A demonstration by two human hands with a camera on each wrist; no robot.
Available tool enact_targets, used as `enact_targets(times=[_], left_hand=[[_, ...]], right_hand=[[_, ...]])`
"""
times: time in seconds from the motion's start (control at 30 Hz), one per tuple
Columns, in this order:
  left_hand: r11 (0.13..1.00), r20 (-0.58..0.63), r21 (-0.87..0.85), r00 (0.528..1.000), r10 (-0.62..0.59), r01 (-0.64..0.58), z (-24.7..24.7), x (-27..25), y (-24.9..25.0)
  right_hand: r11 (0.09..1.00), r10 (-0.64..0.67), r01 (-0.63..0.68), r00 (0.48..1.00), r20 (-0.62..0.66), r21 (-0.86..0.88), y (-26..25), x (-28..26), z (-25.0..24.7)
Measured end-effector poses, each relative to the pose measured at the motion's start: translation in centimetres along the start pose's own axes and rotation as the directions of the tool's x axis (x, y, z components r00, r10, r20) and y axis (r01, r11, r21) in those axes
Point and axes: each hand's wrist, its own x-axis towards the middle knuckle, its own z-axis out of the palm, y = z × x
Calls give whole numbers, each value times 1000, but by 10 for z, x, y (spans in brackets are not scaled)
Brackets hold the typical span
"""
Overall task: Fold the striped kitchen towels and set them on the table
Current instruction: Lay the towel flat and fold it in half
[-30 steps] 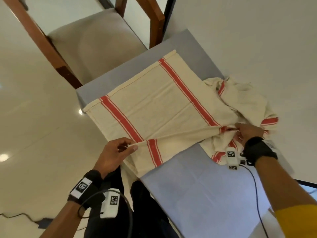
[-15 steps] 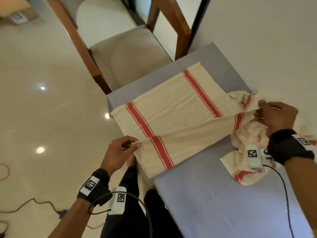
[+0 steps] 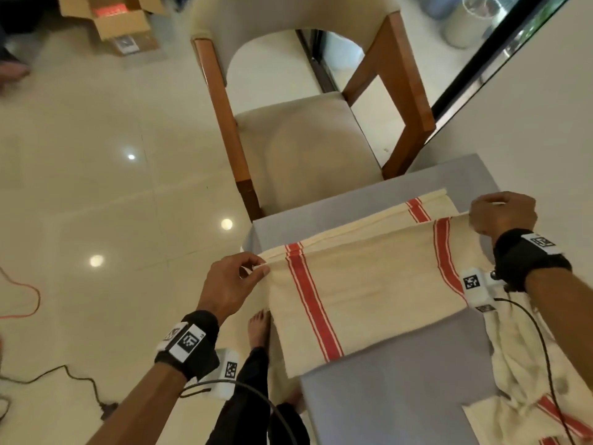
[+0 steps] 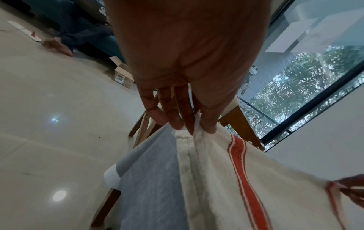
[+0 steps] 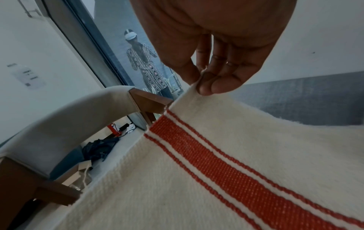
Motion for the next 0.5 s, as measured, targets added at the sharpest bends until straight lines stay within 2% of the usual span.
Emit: enact_targets(times=[0.13, 0.27, 0.5], left_hand=[[991, -30, 109, 997, 76, -73, 2, 13, -14], [992, -13, 92, 996, 93, -91, 3, 23, -17], [1000, 27, 10, 1000, -2, 2, 1, 37, -14]], right_hand=[[995, -62, 62, 998, 3, -81, -31, 7, 20], [990, -62, 64, 998, 21, -127, -43, 21, 34], [984, -61, 70, 996, 62, -164, -54, 29, 44]])
